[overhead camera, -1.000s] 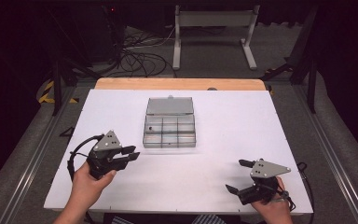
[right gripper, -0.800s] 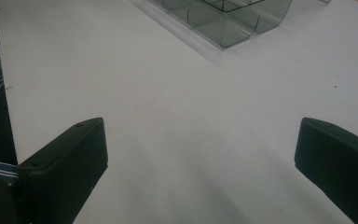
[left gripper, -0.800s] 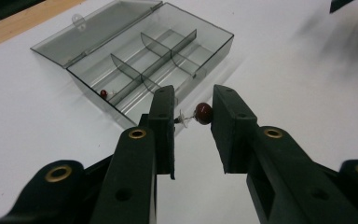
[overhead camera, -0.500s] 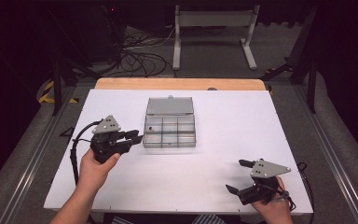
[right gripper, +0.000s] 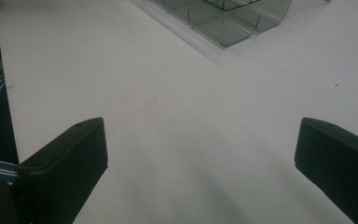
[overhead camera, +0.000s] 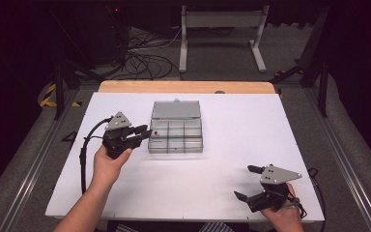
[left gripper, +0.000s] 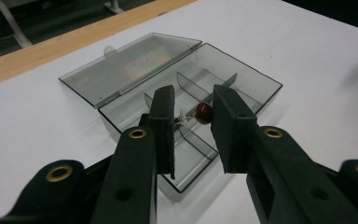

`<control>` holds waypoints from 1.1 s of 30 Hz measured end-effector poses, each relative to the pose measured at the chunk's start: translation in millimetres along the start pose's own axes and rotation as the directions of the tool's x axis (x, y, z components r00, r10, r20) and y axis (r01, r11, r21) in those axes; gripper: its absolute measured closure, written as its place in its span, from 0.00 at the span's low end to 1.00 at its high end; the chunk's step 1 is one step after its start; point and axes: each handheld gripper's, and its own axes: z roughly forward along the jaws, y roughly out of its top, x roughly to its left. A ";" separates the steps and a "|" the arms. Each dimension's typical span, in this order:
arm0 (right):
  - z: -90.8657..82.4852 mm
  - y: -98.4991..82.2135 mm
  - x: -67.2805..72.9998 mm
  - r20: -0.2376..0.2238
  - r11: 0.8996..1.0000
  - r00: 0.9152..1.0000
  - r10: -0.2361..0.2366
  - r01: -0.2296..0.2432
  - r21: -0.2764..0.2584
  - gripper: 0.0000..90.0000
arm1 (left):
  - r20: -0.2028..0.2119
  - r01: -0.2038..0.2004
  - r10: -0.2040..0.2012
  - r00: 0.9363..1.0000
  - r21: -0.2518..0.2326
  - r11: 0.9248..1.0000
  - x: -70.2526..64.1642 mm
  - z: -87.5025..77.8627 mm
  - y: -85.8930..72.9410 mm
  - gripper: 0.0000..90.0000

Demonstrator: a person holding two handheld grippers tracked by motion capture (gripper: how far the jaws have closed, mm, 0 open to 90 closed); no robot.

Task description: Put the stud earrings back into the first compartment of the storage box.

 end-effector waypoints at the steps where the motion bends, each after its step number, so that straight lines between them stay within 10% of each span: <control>1: 0.1 0.0 0.1 0.000 1.000 1.000 0.000 0.000 0.001 0.04 | -0.002 0.002 -0.002 1.000 -0.002 1.000 1.3 2.2 0.1 0.78; 33: -0.6 -1.4 -1.3 -0.007 1.000 1.000 0.006 -0.006 0.001 0.04 | -0.048 0.082 -0.080 0.996 0.044 0.996 40.6 70.9 -21.3 0.78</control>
